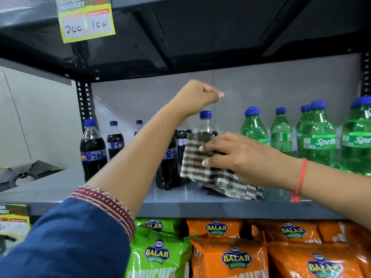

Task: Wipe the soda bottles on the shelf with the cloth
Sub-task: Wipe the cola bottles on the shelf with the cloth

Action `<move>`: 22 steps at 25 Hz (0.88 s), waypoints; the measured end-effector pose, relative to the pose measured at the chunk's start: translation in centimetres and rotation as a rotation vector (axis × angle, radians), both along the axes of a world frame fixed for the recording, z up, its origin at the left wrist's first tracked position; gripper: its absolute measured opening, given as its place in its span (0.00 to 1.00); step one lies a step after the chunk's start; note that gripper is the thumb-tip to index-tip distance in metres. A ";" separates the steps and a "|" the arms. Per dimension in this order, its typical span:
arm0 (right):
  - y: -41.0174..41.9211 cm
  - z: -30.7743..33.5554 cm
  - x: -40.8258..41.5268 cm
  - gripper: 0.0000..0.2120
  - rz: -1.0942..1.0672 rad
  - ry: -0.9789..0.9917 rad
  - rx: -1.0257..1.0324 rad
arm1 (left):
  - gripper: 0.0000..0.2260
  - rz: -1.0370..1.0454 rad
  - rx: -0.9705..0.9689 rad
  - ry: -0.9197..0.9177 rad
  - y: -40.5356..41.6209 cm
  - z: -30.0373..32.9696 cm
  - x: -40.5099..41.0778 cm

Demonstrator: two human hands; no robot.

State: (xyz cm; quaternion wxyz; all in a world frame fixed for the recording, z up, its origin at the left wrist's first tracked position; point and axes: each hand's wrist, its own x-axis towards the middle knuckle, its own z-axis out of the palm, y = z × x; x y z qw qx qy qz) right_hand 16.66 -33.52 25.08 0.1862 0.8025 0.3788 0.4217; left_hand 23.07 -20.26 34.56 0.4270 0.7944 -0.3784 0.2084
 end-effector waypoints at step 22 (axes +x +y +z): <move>-1.0 -2.1 5.0 0.28 -0.152 -0.328 -0.372 | 0.06 -0.118 -0.142 0.545 0.3 -0.7 2.7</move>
